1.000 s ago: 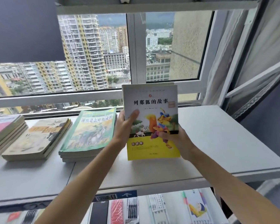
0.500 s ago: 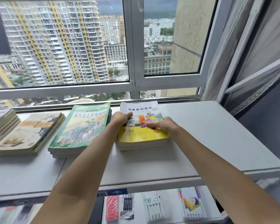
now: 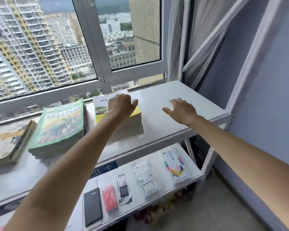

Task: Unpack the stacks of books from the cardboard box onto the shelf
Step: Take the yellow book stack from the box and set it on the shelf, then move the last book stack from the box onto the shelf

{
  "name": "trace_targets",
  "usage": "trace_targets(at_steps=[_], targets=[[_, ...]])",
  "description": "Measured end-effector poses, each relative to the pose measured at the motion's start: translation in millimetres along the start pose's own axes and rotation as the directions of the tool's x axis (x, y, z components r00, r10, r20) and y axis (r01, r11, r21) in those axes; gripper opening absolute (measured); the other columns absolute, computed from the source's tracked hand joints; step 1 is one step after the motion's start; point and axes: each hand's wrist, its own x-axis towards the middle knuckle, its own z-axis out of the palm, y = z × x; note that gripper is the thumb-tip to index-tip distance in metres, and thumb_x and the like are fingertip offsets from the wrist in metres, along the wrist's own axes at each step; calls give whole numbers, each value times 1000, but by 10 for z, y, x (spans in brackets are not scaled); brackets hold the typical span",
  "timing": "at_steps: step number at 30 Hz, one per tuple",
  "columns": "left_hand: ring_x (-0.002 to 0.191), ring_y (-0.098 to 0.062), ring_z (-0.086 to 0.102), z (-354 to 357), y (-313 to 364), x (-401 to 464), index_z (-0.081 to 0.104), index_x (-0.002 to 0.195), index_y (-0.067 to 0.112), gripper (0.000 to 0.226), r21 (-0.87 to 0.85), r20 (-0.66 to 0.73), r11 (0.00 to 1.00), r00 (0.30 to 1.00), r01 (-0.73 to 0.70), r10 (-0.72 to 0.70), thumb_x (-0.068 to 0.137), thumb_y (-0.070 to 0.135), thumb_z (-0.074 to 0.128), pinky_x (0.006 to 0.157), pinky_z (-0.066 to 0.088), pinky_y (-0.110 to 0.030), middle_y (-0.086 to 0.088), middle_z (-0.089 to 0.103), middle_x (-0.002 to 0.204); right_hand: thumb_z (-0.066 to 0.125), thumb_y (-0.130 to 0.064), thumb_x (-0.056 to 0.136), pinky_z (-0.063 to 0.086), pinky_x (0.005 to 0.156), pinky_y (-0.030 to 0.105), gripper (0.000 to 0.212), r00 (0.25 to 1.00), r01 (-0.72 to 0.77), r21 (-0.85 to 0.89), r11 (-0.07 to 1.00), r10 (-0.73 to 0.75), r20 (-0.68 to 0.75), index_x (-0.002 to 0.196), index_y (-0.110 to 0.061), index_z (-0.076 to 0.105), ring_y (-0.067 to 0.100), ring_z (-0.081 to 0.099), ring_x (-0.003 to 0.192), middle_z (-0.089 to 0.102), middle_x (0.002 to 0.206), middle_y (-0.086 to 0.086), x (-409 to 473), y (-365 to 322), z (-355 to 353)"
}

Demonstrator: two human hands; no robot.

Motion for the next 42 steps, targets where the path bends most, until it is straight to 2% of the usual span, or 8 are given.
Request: trace_targets(at_steps=[6,12,18,23,29,34,37,42], targets=[[118,-34,55,228,843,-730,66,118,9,48,-101,17,961,966,-256,259,96,44,42,90,42,-40,-16,67,120,38,-54,95,32,107,43,61,970,-244,-52,968,243,-25,142,-14,44,31,37,136,42,149,9,-1268,762,51],[112,-33,57,443,1881,-1864,70,101,10,41,-232,78,858,870,-459,487,94,39,43,91,41,-39,-13,69,112,36,-52,97,30,108,44,59,866,-494,-112,862,499,20,143,-16,41,32,39,134,42,149,10,-2822,1509,334],[110,-32,57,647,3061,-2969,70,103,9,41,-269,195,735,713,-622,674,93,38,43,90,40,-38,-12,69,111,37,-52,96,33,103,45,58,735,-668,-131,733,677,40,138,-14,46,34,45,128,50,141,12,-4431,2384,503],[109,-34,57,852,4240,-3991,69,101,7,39,-307,281,610,543,-730,792,93,35,43,87,39,-37,-16,68,110,38,-52,95,39,100,45,56,575,-814,-76,576,817,40,135,-13,49,34,47,126,51,137,13,-5901,3198,609],[111,-31,58,1183,5827,-5417,66,114,11,43,-413,440,560,381,-718,813,96,37,37,89,43,-37,-12,65,119,38,-50,96,36,105,43,57,381,-923,-10,385,917,113,141,-15,44,28,43,134,46,146,10,-7554,4236,779],[98,-26,62,1695,6785,-6638,60,119,9,45,-476,593,596,264,-647,761,99,43,38,89,52,-43,-10,66,108,38,-40,98,45,93,41,47,345,-936,-17,353,923,172,130,-11,55,31,55,117,58,130,12,-8641,4899,1216],[112,-29,57,2141,7132,-7224,59,125,7,49,-466,679,593,165,-656,716,99,43,37,92,48,-43,-12,64,120,35,-40,99,48,92,41,49,312,-949,41,312,912,267,135,-12,51,28,56,115,57,131,11,-9063,5217,1635],[116,-27,56,3150,7415,-7899,55,130,10,51,-420,804,609,36,-673,594,99,46,37,93,47,-41,-11,60,129,38,-44,98,43,102,44,55,156,-981,172,89,890,429,137,-7,46,30,48,127,52,139,13,-9385,5735,2507]])
